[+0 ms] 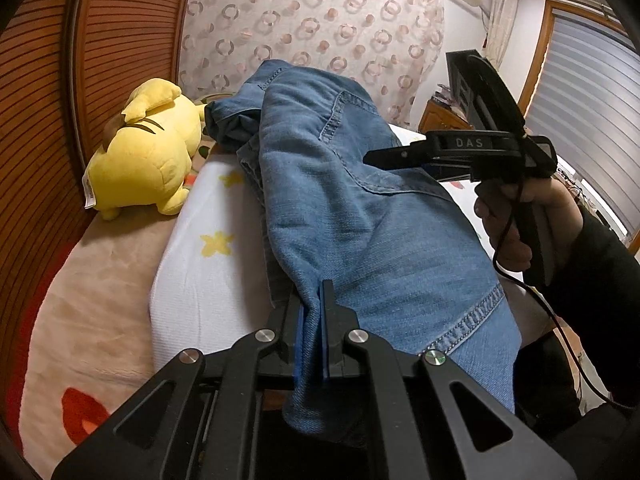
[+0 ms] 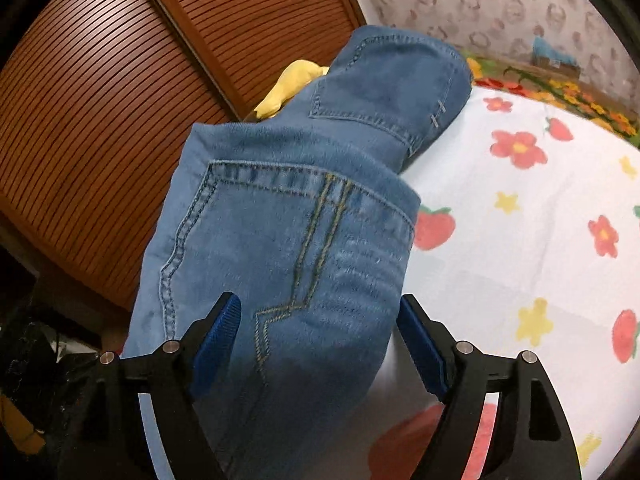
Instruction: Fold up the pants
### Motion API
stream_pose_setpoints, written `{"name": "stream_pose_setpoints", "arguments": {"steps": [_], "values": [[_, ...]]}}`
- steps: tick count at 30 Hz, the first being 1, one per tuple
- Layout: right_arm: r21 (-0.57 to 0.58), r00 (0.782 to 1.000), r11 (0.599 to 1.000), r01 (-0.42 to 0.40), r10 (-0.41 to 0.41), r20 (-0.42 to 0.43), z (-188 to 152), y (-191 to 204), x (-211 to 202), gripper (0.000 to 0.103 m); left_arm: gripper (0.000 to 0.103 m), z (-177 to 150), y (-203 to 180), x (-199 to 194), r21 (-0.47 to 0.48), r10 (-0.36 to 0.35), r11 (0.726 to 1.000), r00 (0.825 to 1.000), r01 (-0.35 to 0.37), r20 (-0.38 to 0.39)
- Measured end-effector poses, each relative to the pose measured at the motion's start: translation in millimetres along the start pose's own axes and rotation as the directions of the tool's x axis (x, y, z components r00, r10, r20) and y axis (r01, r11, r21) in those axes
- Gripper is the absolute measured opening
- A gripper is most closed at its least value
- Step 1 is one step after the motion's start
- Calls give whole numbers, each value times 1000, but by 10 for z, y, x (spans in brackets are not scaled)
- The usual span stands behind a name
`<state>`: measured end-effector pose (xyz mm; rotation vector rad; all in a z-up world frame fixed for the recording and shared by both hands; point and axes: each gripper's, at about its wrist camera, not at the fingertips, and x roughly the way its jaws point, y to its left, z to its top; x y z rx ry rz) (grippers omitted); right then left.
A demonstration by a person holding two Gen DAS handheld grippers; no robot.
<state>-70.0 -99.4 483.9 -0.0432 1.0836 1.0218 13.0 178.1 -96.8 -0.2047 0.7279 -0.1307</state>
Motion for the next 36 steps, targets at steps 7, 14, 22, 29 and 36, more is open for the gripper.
{"name": "stream_pose_setpoints", "arguments": {"steps": [7,14,22,29,36], "values": [[17,999,999,-43,43,-22,2,-57,81,79,6,1,-2,-1,-1,1,1000,1000,-1,0],[22,997,997,-70,70,-25,30,-68,141,68,6,4,4,2,1,3,1000,1000,-3,-1],[5,996,996,-88,88,-25,26,-38,122,45,6,5,4,0,-2,-1,1000,1000,1,1],[-43,994,993,-112,113,13,44,195,-156,21,6,-33,48,-71,-17,-18,1000,1000,18,18],[-166,979,972,-165,181,89,236,769,-639,20,5,89,22,-324,-42,-24,999,994,28,108]]}}
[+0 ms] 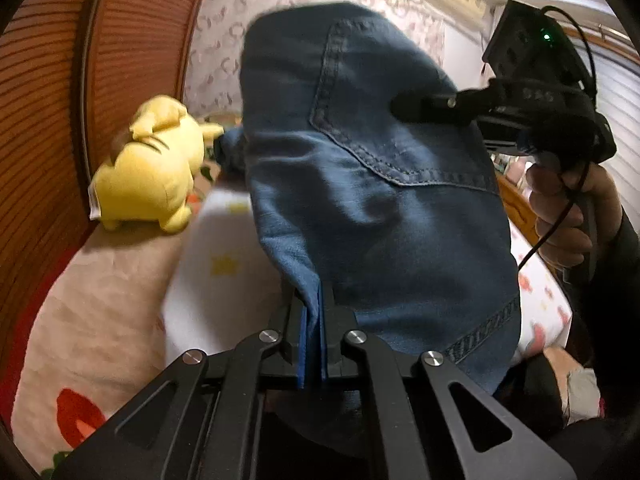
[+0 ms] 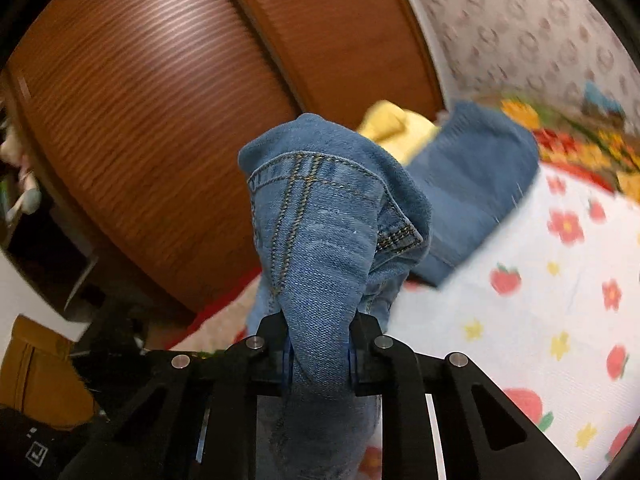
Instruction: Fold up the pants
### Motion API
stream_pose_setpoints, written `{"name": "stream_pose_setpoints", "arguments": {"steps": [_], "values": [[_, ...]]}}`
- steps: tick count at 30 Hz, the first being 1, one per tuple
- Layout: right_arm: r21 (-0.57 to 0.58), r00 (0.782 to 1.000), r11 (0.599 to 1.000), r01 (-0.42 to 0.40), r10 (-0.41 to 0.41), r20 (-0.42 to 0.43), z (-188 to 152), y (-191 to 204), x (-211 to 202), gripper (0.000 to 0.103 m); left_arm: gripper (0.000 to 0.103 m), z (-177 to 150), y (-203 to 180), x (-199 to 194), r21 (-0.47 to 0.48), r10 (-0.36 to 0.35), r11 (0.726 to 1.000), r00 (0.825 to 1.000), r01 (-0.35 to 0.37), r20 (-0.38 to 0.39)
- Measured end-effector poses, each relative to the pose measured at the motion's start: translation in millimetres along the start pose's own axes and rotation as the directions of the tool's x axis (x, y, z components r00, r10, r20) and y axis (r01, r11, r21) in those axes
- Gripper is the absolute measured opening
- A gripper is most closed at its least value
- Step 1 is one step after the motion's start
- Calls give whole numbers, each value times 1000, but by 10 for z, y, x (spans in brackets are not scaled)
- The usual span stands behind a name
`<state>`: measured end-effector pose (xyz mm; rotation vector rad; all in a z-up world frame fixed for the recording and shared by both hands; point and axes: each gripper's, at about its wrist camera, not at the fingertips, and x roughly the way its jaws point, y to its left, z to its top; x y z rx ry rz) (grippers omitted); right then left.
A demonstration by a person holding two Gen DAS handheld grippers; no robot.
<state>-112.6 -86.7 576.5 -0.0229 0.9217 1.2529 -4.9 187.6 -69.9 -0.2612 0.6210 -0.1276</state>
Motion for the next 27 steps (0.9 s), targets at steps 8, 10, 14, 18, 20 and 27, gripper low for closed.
{"name": "stream_pose_setpoints", "arguments": {"steps": [8,10,14,18,20,27], "values": [[-108,995,992,-70,78,68,573,309,-88,20,5,589,189,-175,-17,26,1000,990,-24,136],[-116,992,990,-82,92,85,731,270,-28,20,5,753,269,-130,-20,35,999,988,-32,152],[-108,983,986,-126,139,119,1016,28,106,20,5,1123,436,22,-27,62,998,983,-58,173],[-53,966,983,-177,184,181,1268,-442,281,20,5,1601,593,304,-13,89,996,979,-88,181],[-7,953,982,-191,187,236,1292,-766,307,20,5,1795,643,504,-3,79,997,984,-80,160],[208,990,977,56,-81,114,1030,-2140,1122,20,5,2037,730,1532,2,100,995,995,-100,5]]}}
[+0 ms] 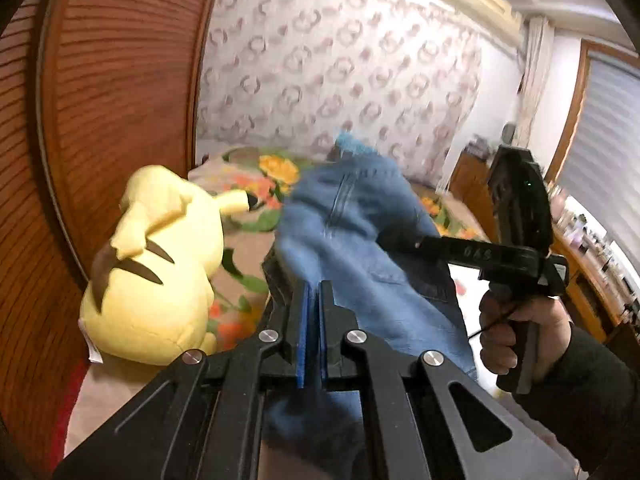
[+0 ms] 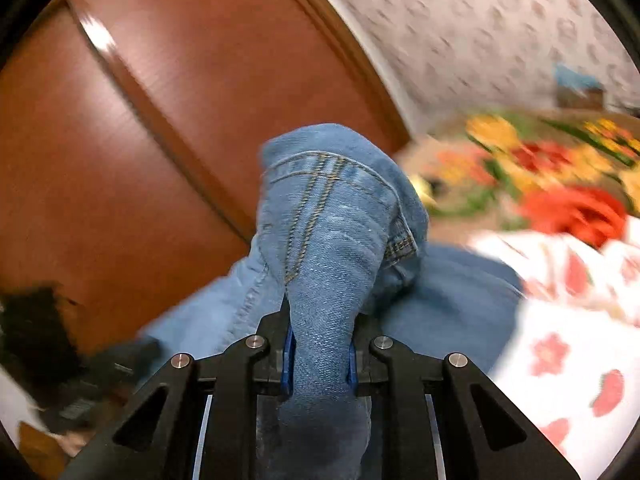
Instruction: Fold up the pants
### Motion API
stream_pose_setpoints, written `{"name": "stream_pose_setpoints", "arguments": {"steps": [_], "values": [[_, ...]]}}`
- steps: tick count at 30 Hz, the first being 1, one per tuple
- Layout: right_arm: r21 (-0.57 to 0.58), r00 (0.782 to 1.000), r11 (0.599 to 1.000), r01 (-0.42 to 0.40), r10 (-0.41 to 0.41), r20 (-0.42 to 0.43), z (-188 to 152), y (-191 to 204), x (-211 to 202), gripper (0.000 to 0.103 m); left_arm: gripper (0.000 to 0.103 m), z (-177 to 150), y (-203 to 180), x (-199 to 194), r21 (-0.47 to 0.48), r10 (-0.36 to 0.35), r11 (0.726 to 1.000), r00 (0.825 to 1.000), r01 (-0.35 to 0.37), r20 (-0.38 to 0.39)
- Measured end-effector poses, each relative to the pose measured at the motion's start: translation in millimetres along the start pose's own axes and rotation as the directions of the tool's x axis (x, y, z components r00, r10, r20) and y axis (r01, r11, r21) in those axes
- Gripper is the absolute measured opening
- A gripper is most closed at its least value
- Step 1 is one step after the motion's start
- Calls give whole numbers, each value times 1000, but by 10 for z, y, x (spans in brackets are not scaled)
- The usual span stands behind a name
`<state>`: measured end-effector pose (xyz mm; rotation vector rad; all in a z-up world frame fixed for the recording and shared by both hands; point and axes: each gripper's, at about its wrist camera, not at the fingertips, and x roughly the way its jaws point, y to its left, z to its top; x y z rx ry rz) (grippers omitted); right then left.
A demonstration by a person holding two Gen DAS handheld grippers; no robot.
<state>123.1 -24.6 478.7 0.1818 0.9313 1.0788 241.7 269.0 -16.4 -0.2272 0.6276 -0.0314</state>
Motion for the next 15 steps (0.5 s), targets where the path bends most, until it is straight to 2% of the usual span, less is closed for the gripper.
{"name": "stream_pose_setpoints", "arguments": {"steps": [3,7,10,15], "values": [[5,1000,1000,1,-1,-1,-63,-147,-18,23,5,-67,-46,17,11,5,1000,1000,-5,5],[-44,998,998,52,-53,-22,-28,-23,-44,25,5,-32,-134,-223,29,23,999,998,-25,55],[-71,993,991,109,-111,-30,50,13,-28,36,5,-11,-220,-371,49,19,999,997,-22,72],[-103,987,981,162,-162,13,189,254,-238,40,5,-139,-307,-362,67,1,998,999,-4,40]]}}
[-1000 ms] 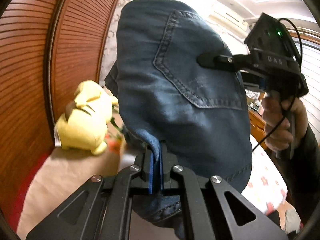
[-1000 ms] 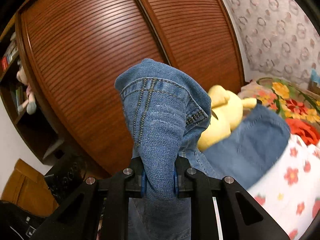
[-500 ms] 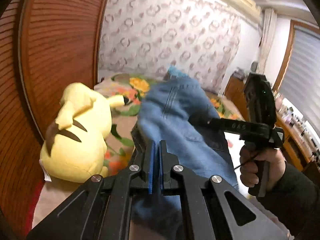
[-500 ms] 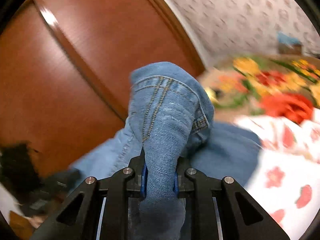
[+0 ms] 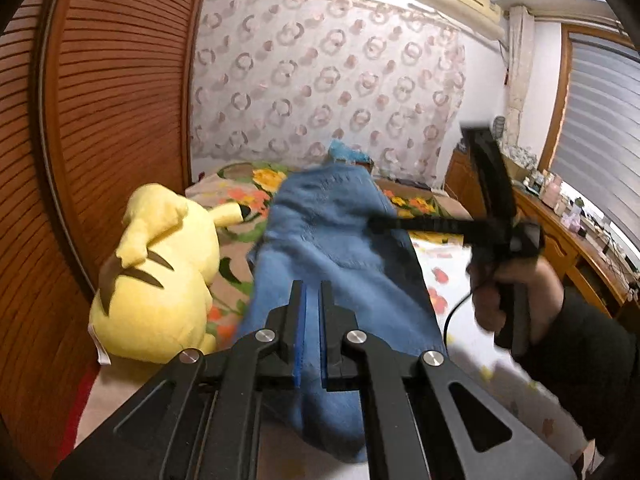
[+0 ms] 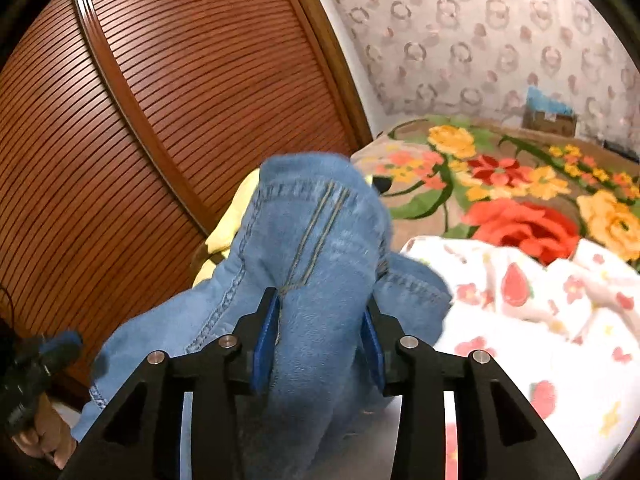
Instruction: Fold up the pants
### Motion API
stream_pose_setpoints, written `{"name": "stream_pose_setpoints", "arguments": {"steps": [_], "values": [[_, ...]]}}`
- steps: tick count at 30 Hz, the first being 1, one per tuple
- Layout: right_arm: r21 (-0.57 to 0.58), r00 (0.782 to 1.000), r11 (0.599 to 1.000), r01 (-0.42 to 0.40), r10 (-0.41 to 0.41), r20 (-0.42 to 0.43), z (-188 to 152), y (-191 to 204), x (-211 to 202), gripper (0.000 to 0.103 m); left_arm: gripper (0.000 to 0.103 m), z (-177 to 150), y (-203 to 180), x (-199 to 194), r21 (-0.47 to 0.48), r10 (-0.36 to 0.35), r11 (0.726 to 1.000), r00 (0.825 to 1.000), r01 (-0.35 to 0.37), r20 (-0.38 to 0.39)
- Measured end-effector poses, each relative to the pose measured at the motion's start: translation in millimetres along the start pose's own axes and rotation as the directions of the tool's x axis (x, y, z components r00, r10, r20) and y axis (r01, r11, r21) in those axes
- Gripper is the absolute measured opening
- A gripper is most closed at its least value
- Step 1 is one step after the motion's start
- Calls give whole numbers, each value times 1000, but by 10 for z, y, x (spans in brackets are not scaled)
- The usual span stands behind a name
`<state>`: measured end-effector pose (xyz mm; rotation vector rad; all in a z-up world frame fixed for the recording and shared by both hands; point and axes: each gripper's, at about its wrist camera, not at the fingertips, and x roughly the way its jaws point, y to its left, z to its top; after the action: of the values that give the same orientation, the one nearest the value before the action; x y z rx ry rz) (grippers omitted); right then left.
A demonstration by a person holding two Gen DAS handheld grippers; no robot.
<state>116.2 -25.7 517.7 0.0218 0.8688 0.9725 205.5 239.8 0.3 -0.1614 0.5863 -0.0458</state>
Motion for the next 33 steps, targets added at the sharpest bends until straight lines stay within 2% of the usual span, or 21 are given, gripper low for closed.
{"name": "stream_pose_setpoints", "arguments": {"steps": [2,5,9,11,13,15,18,20,23,29,33], "values": [[-57,999,998,31,-30,16,52,88,-92,37,5,-117,-34,49,1,-4,1000,1000,4,-28],[-94,999,995,26,-21,49,30,256,-308,36,5,-232,-16,134,-13,21,1000,997,-22,-69],[-162,991,981,107,-93,94,46,370,-265,35,5,-354,12,224,-22,41,999,993,-43,-107],[-159,990,978,134,-127,55,-2,326,-113,33,5,-406,39,258,-26,50,998,992,-53,-119],[-134,973,964,228,-231,-8,-29,181,56,32,5,-448,83,289,-39,46,998,991,-51,-127],[-69,975,975,213,-216,-41,-105,-8,125,32,5,-472,95,301,-46,44,998,991,-50,-129],[-38,976,976,212,-214,-44,-178,-74,17,32,5,-456,77,273,-48,47,997,991,-53,-123],[-22,979,980,199,-200,-26,-174,-20,-174,32,5,-425,35,214,-42,57,997,992,-62,-115],[-55,982,980,190,-189,19,-279,168,-560,32,5,-375,-33,114,-25,66,997,994,-68,-89],[-106,983,981,164,-154,103,-829,485,-1613,32,5,-280,-298,-178,11,56,998,998,-55,-32],[-127,973,972,200,-181,144,-1244,654,-2273,32,5,-278,-565,-391,39,34,999,999,-34,3]]}}
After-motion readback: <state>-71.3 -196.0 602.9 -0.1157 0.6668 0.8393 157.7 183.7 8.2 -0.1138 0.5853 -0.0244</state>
